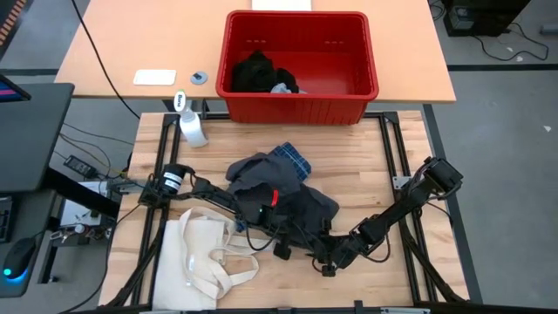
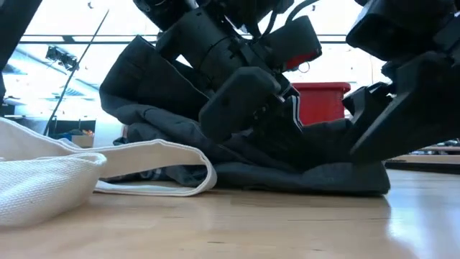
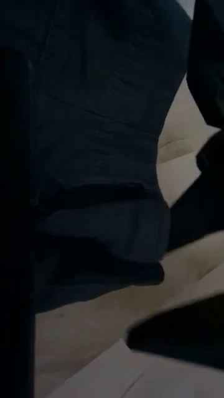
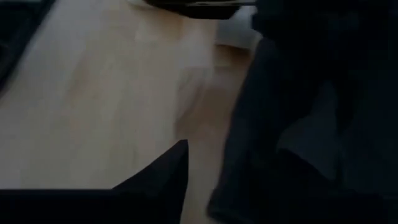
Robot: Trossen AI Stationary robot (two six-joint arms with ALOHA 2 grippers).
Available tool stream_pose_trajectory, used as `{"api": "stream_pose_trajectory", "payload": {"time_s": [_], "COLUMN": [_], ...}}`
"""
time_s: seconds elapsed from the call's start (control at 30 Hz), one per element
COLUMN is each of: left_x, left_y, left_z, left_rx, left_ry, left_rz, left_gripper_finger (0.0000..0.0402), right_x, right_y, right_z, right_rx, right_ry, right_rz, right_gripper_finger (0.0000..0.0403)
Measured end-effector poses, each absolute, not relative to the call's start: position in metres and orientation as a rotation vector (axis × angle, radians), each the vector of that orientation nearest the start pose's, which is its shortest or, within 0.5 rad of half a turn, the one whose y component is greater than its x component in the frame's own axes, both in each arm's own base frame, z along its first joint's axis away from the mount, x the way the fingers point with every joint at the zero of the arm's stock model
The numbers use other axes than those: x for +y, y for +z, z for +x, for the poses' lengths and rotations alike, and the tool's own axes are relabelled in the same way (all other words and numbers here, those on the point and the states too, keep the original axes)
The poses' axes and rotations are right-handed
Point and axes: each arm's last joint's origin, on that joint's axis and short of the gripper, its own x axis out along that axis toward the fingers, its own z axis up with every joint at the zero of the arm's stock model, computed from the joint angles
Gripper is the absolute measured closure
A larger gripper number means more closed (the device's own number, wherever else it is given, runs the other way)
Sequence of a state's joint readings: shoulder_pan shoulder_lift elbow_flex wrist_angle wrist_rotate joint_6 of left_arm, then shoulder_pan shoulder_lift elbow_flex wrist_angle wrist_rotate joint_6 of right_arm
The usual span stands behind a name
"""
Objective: Fold Laundry from Bin
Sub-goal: Fold the gray short
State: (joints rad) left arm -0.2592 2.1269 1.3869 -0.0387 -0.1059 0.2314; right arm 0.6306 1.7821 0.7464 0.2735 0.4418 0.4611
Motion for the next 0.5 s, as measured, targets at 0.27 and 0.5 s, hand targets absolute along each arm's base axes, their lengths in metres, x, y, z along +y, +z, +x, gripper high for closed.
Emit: {"api": "stream_pose_trajectory", "payload": {"time_s": [0.27,0.5], "left_x": [-0.112,-0.112], "left_y": [0.139,0.139], "left_z": [0.435,0.435], "left_rx": [0.748,0.752], "left_ry": [-0.233,-0.232], "left_rz": [0.362,0.36], "left_gripper_finger": [0.0335,0.0277], "right_x": [0.196,0.178], "right_y": [0.147,0.143], "right_z": [0.25,0.214], "right_rx": [0.685,0.848], "right_ry": [-0.049,-0.435], "right_rz": [-0.065,-0.253], "right_gripper_finger": [0.0222,0.0223]}}
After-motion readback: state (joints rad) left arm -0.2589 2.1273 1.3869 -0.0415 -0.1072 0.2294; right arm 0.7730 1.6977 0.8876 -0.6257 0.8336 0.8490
